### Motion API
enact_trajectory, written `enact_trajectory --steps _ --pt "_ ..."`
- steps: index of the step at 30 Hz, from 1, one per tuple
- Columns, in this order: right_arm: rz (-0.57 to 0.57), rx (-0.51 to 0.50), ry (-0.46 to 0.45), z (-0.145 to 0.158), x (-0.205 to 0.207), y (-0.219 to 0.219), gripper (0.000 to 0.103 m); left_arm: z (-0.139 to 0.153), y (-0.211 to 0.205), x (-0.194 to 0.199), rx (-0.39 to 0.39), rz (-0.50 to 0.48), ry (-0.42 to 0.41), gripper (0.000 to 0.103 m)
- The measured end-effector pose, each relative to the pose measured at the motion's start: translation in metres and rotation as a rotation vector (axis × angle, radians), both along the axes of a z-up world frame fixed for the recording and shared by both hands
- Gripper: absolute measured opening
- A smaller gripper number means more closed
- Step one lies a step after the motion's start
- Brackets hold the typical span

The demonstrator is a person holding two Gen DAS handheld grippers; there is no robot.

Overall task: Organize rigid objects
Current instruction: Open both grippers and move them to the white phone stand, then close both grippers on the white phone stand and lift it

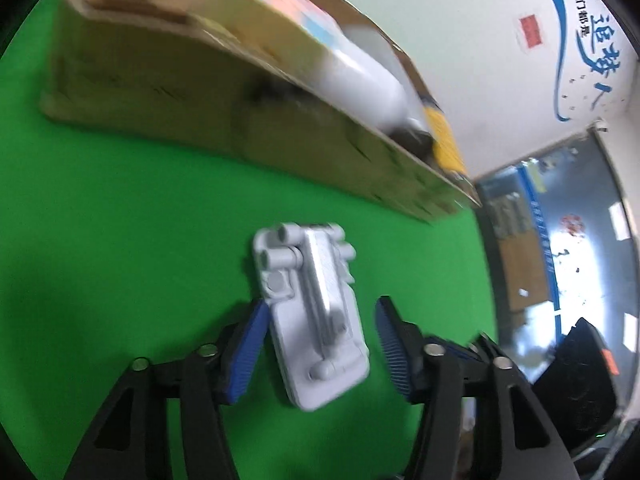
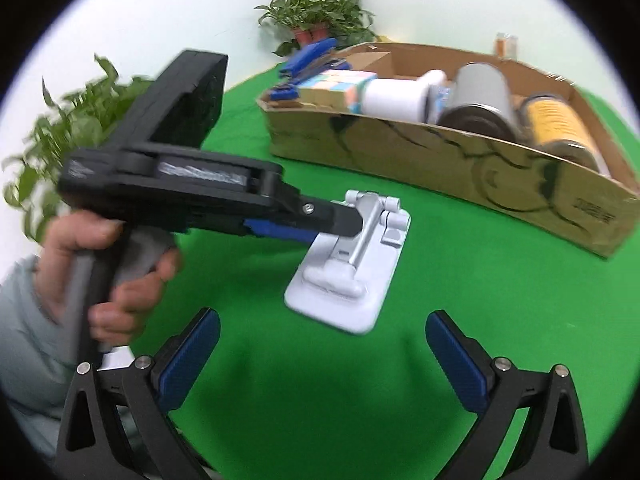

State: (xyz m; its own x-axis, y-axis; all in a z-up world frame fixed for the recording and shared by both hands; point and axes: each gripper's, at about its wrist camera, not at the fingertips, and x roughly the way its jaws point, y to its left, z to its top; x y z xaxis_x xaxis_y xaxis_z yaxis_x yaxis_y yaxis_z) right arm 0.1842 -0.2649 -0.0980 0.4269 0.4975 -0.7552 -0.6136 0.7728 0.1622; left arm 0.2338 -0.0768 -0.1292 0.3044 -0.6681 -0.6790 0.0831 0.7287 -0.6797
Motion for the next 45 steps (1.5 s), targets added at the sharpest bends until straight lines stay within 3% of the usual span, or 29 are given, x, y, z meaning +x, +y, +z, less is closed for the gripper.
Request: enact_trajectory --steps 3,5,7,8,9,12,14,15,17,21,25,28,31,33,34,40,45 --pt "-0.048 -0.037 0.002 -0.012 -0.001 -0.010 0.102 0.002 -0.015 -0.013 0.023 0.019 -0.014 0.085" --pt "-0.069 -0.047 -0.012 -0.018 -0.001 -0.008 0.102 0.011 -0.019 -0.023 0.131 0.046 -0.080 0.085" --pt "-0.078 -0.045 -0.045 -0.020 -0.002 -0.003 0.102 0.018 -0.019 -0.030 0.191 0.059 -0.129 0.087" --pt "-0.083 -0.046 -0.061 -0.021 -0.003 -0.001 0.102 0.023 -0.013 -0.033 0.209 0.073 -0.145 0.095" --pt "-0.091 -0.053 -0.074 -0.022 -0.003 0.004 0.099 0.024 -0.010 -0.036 0.205 0.084 -0.146 0.100" --pt "-0.081 -0.084 -0.086 -0.029 -0.002 0.018 0.080 0.021 0.000 -0.047 0.161 0.125 -0.115 0.100" --pt "-0.085 -0.116 -0.102 -0.034 -0.001 0.026 0.076 0.021 0.014 -0.043 0.154 0.149 -0.085 0.100" --pt "-0.088 -0.130 -0.127 -0.035 -0.002 0.029 0.069 0.018 0.019 -0.045 0.155 0.165 -0.072 0.100" --pt "-0.074 -0.168 -0.160 -0.037 -0.004 0.033 0.069 0.014 0.027 -0.048 0.123 0.185 -0.056 0.100" --pt "-0.095 -0.157 -0.125 -0.037 0.000 0.032 0.069 0.012 0.032 -0.049 0.059 0.199 -0.040 0.100" --pt "-0.111 -0.050 -0.042 -0.032 0.006 0.022 0.068 0.012 0.033 -0.047 0.012 0.170 -0.032 0.100" --pt "-0.112 0.027 0.025 -0.029 0.008 0.014 0.068 0.009 0.019 -0.039 -0.008 0.143 -0.028 0.096" --pt "-0.113 0.090 0.084 -0.029 0.011 0.006 0.069 0.005 0.002 -0.031 -0.014 0.088 -0.016 0.071" --pt "-0.111 0.116 0.109 -0.030 0.007 0.004 0.069 0.001 -0.008 -0.027 0.005 0.045 0.005 0.044" --pt "-0.109 0.120 0.114 -0.031 0.008 0.002 0.068 -0.001 -0.012 -0.027 0.009 0.035 0.008 0.038" --pt "-0.106 0.130 0.117 -0.028 0.001 0.005 0.068 0.010 -0.015 -0.031 0.034 0.031 -0.018 0.034" --pt "-0.086 0.135 0.003 -0.001 -0.007 0.011 0.068 0.044 -0.005 -0.039 0.012 0.057 -0.100 0.034"
